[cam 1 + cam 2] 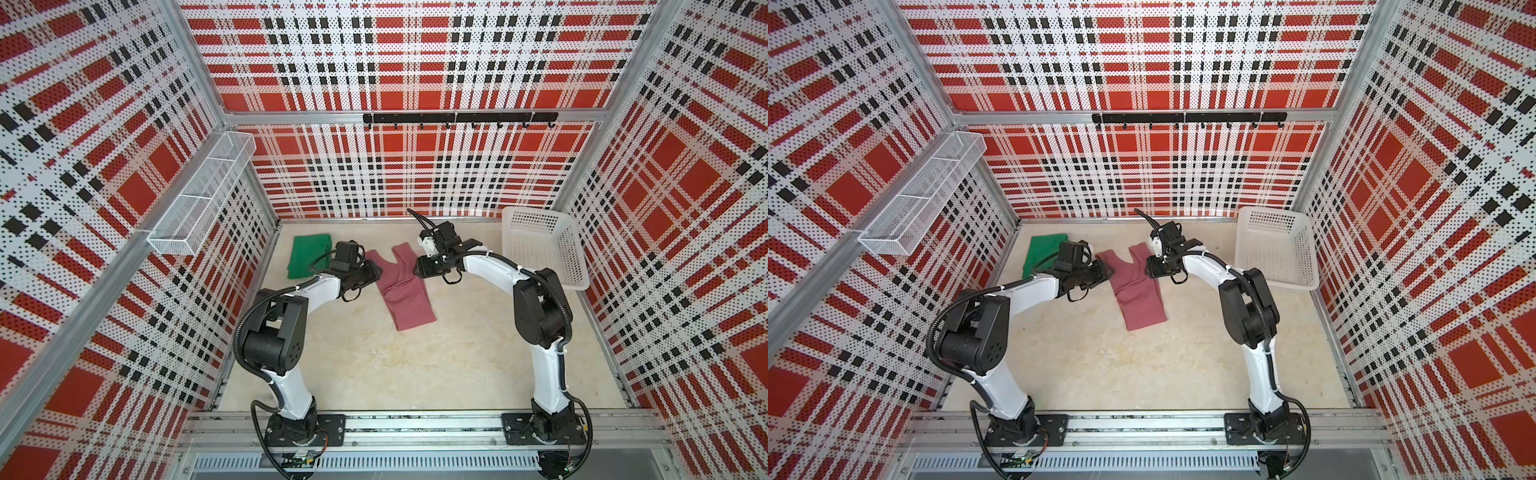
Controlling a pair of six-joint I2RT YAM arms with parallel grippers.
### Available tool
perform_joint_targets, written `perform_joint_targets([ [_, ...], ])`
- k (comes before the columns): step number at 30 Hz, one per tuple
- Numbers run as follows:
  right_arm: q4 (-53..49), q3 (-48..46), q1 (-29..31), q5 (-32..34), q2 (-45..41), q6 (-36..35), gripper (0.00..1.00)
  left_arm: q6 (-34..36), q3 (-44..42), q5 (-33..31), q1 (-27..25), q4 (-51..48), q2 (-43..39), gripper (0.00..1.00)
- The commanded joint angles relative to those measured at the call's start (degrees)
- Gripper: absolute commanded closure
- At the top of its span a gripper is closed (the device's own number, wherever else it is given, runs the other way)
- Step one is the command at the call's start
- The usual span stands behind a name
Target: Fold and stack the tank tops
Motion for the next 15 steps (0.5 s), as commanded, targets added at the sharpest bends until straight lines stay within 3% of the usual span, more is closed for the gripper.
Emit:
perform_joint_targets([
  [1,1.15,-2.23,-0.47,0.97,-4.08,-0.84,0.52,1.85,1.15,-0.97,-0.37,-1.65,-2.30,0.56],
  [5,4.00,-10.19,-0.39,-0.02,-8.99,0.82,0.58,-1.84,-4.74,-2.22,-5.45,1.06,-6.14,0.59],
  [10,8.72,-17.25,1.28,-2.79,-10.75,3.78,0.72,-11.87,-14.95,-2.47,-12.23,11.88,-9.14,0.68],
  [15,12.47,-17.07,3.12,-4.37,-7.07,5.59,0.76,-13.21,-17.32,-3.88,-13.42,14.99,-6.84,0.72],
])
